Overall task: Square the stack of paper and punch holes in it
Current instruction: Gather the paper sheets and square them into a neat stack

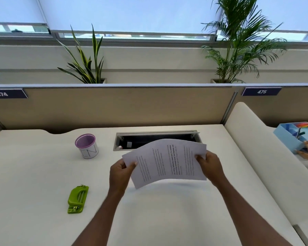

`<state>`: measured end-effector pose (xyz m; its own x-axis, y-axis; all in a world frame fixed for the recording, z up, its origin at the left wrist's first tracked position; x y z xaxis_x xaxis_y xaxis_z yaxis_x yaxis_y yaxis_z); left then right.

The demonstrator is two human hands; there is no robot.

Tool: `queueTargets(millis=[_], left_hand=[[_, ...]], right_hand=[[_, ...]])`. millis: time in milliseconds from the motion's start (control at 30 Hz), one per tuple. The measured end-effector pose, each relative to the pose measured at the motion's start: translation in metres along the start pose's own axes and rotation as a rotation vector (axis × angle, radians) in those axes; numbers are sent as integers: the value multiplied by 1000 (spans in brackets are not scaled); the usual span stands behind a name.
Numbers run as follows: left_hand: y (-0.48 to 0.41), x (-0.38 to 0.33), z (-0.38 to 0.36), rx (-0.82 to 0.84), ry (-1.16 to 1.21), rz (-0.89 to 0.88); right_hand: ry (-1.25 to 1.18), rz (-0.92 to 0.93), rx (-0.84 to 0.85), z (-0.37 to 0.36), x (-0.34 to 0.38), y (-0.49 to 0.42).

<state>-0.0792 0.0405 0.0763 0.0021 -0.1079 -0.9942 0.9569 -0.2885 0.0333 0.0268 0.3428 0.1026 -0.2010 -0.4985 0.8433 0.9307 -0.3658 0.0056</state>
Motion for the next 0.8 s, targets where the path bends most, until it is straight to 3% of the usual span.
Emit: queueTargets(millis=[167,367,533,700,800], left_hand=[[-16,-35,13,135,-181,-78],[-20,-62,-9,281,-495,-168],[-20,-85,-41,308,-460,-231],[-17,-86,-36,245,-282,-215],[-17,-83,-25,229,-192,-193]], right_hand=[[313,173,-30,37,49,-22],[559,233,135,44,106,-28],[744,362,226,27,147,-26],[630,341,139,40,148,-31],[364,212,145,60,132,-35]])
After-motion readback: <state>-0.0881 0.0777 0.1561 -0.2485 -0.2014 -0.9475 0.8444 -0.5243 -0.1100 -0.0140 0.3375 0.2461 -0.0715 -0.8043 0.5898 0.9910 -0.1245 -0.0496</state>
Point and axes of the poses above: each hand's wrist, its own y-axis away from the middle knuckle, its own z-axis out of the back of the hand, x = y × z, the point moved 1 cm from there along -y, towards the middle knuckle, and after that the axes turned 11 degrees about x, right-handed, at the moved point
